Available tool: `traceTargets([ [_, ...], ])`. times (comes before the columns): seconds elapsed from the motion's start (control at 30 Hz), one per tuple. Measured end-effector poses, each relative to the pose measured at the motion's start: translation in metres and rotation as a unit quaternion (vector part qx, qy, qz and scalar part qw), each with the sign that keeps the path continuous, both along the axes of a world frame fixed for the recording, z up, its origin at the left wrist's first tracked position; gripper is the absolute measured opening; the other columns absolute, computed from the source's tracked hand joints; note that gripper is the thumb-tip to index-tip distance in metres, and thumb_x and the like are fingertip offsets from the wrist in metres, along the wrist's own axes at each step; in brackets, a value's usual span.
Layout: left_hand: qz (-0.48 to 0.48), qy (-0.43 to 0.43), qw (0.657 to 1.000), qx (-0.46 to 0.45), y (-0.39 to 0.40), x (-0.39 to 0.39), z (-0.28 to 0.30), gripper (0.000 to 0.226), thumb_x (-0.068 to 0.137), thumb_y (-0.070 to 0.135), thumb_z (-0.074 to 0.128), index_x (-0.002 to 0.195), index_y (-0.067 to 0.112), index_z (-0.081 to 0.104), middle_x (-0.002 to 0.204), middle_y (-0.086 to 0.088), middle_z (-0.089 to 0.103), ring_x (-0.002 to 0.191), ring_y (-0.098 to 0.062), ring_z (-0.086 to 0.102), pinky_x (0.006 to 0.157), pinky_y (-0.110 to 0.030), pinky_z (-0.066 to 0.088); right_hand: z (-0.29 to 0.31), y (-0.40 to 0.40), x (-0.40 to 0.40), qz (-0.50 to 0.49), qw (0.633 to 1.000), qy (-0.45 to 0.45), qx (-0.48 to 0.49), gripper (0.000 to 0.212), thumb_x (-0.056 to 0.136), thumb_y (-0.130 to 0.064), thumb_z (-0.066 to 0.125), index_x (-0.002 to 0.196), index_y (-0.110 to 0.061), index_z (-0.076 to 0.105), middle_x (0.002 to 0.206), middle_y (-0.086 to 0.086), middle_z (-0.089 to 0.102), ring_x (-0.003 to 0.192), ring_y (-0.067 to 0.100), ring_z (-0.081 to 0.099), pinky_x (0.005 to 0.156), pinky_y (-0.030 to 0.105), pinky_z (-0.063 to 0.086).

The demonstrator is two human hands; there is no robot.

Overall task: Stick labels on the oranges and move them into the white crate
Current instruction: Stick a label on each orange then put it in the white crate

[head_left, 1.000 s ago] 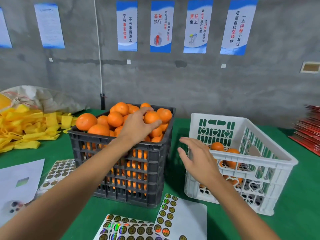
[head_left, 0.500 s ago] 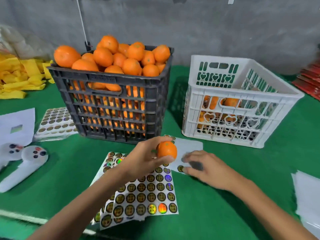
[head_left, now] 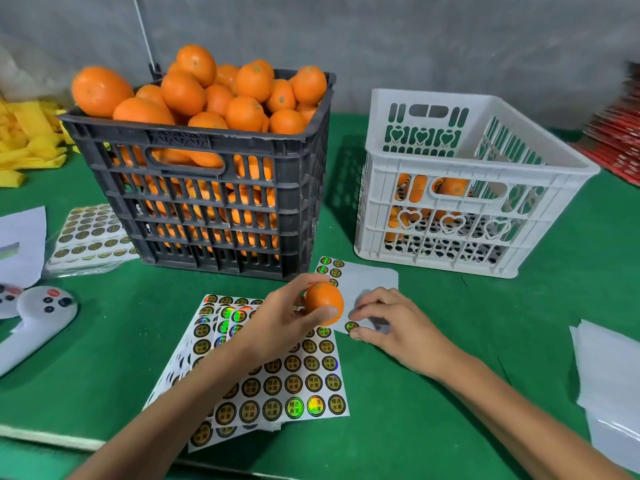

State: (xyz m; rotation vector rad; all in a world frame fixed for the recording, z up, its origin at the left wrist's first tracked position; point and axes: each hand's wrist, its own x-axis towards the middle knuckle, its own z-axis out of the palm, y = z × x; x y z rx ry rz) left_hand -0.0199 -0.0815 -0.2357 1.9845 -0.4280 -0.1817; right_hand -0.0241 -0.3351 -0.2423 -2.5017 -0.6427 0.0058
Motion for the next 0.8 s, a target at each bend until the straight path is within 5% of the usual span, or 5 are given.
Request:
traceTargets([
  [0.27,0.006,-0.006,1.0,-0.005,0.0,-0.001,-0.004,0.063,0.08,0.076,0.065,0.135,0.053,0.049,0.129,0.013,0.062,0.109,-0.002,0.068,0.095,-0.03,0.059,0.0,-0.003,-0.001,0.054,0.997,-0.043,-0.037,0.05,0.091,-0.066,0.06,0.123,-0.029,0.072,0.118,-0.02,0.054,0.11,0.005,0.049,0.098,0.03,0.046],
  [0.67,0.025,-0.018,0.999,-0.01,0.0,-0.004,-0.007,0.065,0.081,0.078,0.064,0.137,0.048,0.051,0.126,0.012,0.065,0.11,-0.006,0.068,0.097,-0.036,0.059,0.004,0.001,-0.01,0.092,0.977,-0.162,-0.104,0.035,0.104,-0.04,0.055,0.115,-0.015,0.076,0.103,-0.004,0.059,0.092,0.01,0.052,0.072,0.031,0.054],
  [0.8,0.027,-0.023,0.999,-0.008,0.0,-0.005,-0.008,0.062,0.083,0.079,0.061,0.136,0.051,0.049,0.126,0.011,0.065,0.104,-0.002,0.069,0.095,-0.033,0.059,0.002,0.0,-0.009,0.074,0.986,-0.12,-0.085,0.044,0.103,-0.051,0.05,0.123,-0.019,0.073,0.112,-0.009,0.058,0.102,0.004,0.051,0.087,0.028,0.052],
])
